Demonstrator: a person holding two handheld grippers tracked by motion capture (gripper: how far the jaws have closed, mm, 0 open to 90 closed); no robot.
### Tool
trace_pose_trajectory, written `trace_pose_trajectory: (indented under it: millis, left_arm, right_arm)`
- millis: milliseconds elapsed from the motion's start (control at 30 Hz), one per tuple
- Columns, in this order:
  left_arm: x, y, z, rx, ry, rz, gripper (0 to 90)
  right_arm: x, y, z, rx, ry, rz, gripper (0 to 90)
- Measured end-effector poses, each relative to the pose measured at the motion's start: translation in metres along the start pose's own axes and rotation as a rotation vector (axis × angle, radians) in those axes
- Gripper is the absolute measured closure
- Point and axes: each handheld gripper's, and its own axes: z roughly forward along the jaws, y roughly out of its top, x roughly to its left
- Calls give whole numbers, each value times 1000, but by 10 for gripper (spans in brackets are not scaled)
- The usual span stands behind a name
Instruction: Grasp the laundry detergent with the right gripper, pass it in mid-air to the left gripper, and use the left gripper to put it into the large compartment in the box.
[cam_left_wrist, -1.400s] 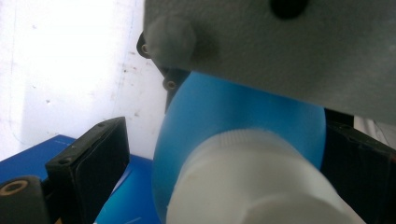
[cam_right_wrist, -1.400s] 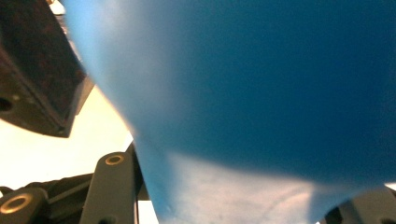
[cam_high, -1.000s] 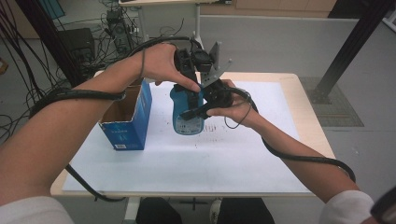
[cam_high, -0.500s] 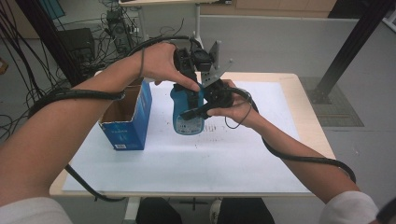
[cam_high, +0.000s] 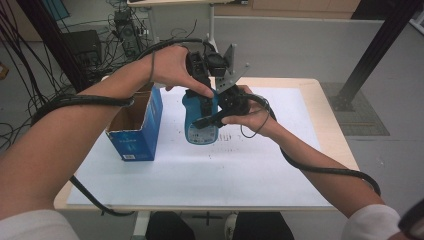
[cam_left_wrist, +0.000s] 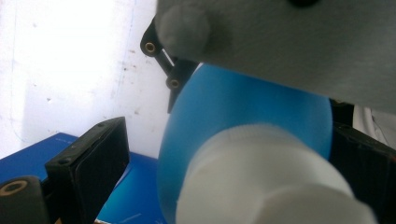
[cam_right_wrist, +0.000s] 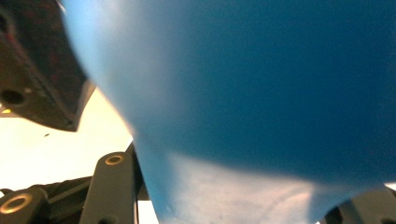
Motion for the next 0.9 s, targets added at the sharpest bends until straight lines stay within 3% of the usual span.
trace_pose_trajectory:
  millis: [900]
  left_arm:
    - [-1, 1, 0, 24, 6, 21, 107]
  right_arm:
    - [2, 3, -1, -2, -4, -3, 439]
